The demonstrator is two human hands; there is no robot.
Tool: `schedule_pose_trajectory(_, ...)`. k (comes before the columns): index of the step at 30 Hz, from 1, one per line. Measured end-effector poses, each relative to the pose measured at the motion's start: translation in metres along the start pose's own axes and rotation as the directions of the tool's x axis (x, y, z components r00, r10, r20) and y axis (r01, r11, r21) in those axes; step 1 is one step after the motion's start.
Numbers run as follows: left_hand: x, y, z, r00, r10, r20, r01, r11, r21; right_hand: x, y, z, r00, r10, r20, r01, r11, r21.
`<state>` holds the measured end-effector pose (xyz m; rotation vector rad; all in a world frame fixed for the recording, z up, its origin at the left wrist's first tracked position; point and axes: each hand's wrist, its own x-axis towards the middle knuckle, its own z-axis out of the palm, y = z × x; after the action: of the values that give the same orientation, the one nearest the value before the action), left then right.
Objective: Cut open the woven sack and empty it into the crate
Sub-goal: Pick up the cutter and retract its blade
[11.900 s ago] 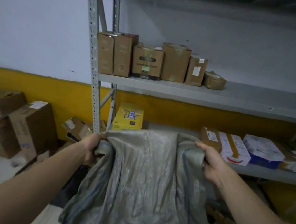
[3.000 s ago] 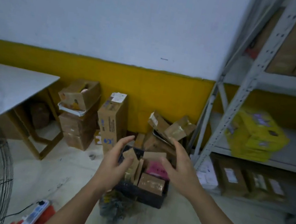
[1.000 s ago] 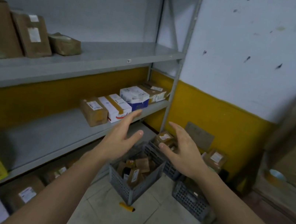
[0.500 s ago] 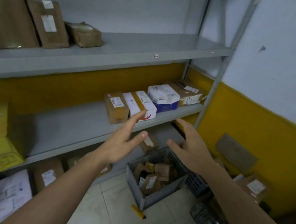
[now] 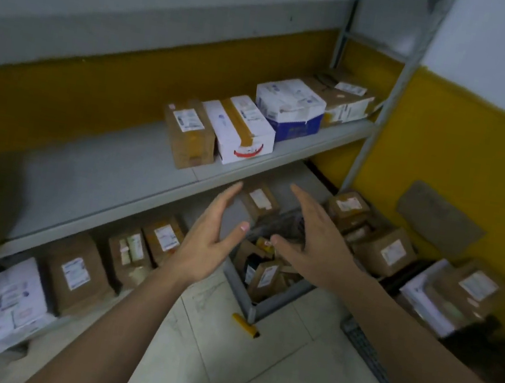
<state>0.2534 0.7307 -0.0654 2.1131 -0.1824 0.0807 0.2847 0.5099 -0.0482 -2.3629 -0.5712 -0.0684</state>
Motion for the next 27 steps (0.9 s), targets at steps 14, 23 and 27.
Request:
schedule_pose_trajectory(14, 0.061, -0.351, 0.235, 0.995, 0.091, 0.043, -0.092, 0.995, 0.024, 0.004, 0.315, 0.314, 0.994, -0.076, -0.072, 0.078, 0.997, 0.027)
schedule_pose_trajectory(23, 0.024, -0.533, 0.33, 0.989, 0.098, -0.108, -0.077, 0.98, 0.183, -0.051, 0.435, 0.478, 0.975, -0.064, -0.215, 0.101, 0.981, 0.167)
schedule_pose_trajectory(27, 0.002, -0.597, 0.349, 0.999, -0.009, 0.036, -0.002, 0.951, 0.31, -0.08, 0.468, 0.537, 0.964, -0.026, -0.265, 0.049, 0.995, 0.082)
